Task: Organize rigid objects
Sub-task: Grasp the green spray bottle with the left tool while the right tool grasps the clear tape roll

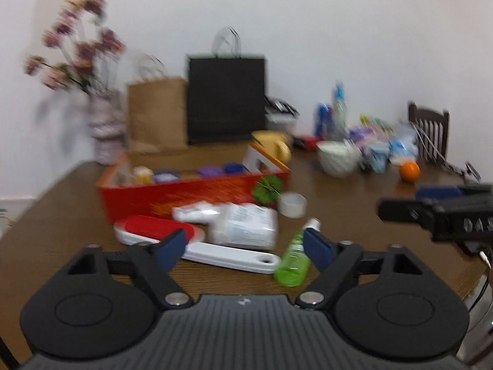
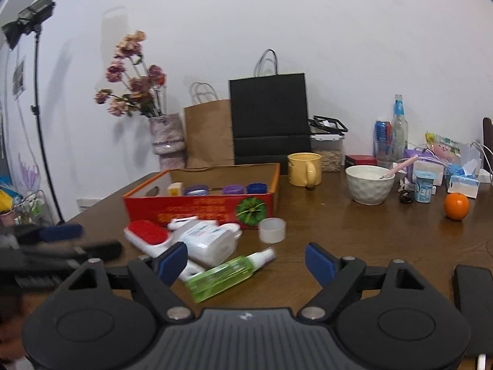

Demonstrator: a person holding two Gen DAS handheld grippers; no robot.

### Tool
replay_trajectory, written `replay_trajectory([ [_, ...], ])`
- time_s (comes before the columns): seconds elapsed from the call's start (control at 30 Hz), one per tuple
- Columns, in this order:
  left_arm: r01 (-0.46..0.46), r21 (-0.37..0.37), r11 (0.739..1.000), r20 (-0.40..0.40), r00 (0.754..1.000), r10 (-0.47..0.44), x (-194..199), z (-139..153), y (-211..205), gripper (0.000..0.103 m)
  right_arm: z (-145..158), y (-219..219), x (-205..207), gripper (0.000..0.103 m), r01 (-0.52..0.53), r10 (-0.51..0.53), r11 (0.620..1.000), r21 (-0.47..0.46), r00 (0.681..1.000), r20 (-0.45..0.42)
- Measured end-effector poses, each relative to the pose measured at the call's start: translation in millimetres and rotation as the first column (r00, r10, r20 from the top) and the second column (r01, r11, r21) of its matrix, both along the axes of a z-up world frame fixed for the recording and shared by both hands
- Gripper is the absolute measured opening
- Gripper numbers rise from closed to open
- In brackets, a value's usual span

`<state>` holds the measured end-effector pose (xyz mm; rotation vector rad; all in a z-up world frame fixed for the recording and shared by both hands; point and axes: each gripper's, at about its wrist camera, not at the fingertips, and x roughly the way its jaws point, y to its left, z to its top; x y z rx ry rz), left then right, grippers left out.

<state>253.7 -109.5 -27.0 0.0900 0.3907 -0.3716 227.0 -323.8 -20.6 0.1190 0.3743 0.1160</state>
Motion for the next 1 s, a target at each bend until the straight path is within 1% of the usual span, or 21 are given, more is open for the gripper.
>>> replay_trajectory([
  [0.07,0.049,0.011,0.999,-0.039,0.998,-0.049,16,-11,-20,0.076,-4,-10,21,0.083,0.003,-0.003,1.0,0.008,1.0,-0.013],
  [0.13,0.086,0.032,0.996,-0.076,0.994,-0.084,34,-21,-40,0.07,-7,-20,43,0.08,0.003,-0.002,1.0,0.015,1.0,-0.029],
  [0.27,0.148,0.073,0.986,-0.147,0.98,-0.136,68,-37,-71,0.068,-13,-31,84,0.079,-0.004,0.004,1.0,0.005,0.998,-0.063],
  [0.33,0.154,0.101,0.983,-0.185,0.974,-0.134,84,-46,-82,0.062,-17,-33,104,0.079,-0.018,0.018,1.0,-0.006,0.996,-0.085],
  [0.43,0.157,0.111,0.981,-0.226,0.966,-0.129,103,-55,-92,0.06,-22,-35,132,0.079,-0.041,0.04,0.999,-0.004,0.993,-0.113],
  [0.5,0.15,0.112,0.982,-0.243,0.963,-0.119,111,-61,-97,0.047,-28,-32,154,0.079,-0.064,0.062,0.998,-0.01,0.988,-0.139],
  [0.57,0.153,0.103,0.983,-0.229,0.965,-0.126,114,-65,-97,0.036,-33,-27,171,0.079,-0.093,0.088,0.995,-0.02,0.982,-0.169],
  [0.6,0.148,0.102,0.984,-0.224,0.967,-0.122,114,-65,-97,0.034,-36,-24,181,0.079,-0.111,0.104,0.993,-0.026,0.977,-0.187],
  [0.7,0.131,0.067,0.989,-0.228,0.967,-0.113,115,-65,-91,0.033,-46,-13,204,0.077,-0.152,0.139,0.987,-0.043,0.965,-0.222],
  [0.77,0.118,0.053,0.992,-0.211,0.972,-0.104,107,-61,-84,0.033,-52,-8,216,0.068,-0.161,0.145,0.986,-0.051,0.96,-0.241],
  [0.83,0.109,0.044,0.993,-0.189,0.977,-0.099,99,-56,-76,0.032,-57,-5,227,0.065,-0.159,0.142,0.986,-0.047,0.955,-0.26],
  [0.9,0.116,0.035,0.993,-0.185,0.977,-0.107,94,-53,-70,0.032,-63,-3,237,0.061,-0.156,0.138,0.987,-0.041,0.95,-0.28],
  [0.97,0.109,0.035,0.993,-0.182,0.978,-0.101,90,-52,-63,0.032,-66,-1,242,0.047,-0.153,0.133,0.987,-0.048,0.949,-0.286],
  [1.0,0.101,0.033,0.994,-0.174,0.98,-0.093,88,-52,-61,0.032,-67,1,241,0.043,-0.152,0.129,0.986,-0.064,0.951,-0.28],
])
